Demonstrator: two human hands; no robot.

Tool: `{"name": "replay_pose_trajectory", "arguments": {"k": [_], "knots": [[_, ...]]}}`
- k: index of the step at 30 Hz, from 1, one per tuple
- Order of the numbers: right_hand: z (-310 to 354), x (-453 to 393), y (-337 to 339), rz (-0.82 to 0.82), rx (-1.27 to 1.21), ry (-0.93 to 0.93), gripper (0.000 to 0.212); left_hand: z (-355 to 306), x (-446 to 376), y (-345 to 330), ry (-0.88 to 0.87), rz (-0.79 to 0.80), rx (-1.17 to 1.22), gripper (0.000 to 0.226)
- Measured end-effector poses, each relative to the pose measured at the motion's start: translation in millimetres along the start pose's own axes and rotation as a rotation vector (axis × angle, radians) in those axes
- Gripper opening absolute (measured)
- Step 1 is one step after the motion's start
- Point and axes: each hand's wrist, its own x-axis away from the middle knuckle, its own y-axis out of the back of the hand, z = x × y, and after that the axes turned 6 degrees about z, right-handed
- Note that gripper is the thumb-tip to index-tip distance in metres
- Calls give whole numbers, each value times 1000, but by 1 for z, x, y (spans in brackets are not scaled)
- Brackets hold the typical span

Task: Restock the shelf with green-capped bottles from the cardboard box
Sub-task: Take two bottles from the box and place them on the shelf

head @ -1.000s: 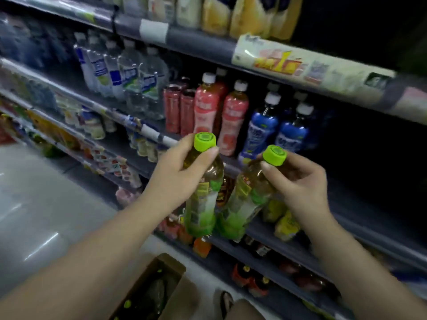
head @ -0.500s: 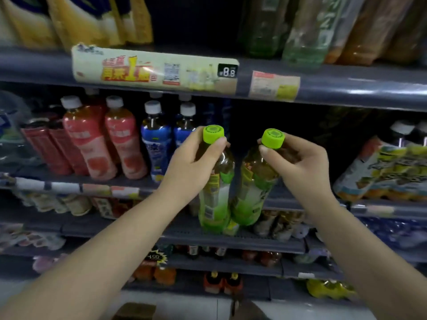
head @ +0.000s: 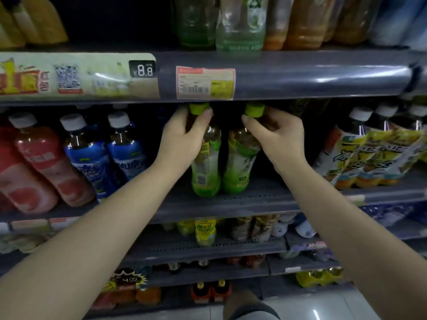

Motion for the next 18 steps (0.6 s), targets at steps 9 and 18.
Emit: {"name": "replay_pose_trajectory", "arguments": {"k": [9,18], "knots": [[-32,-19,-18,73,12,-101,28,38,-23,-12,135,33,-64,47],[-44,9,-10,340,118,-168,88,53,4,4,291,274,-120,94]]}}
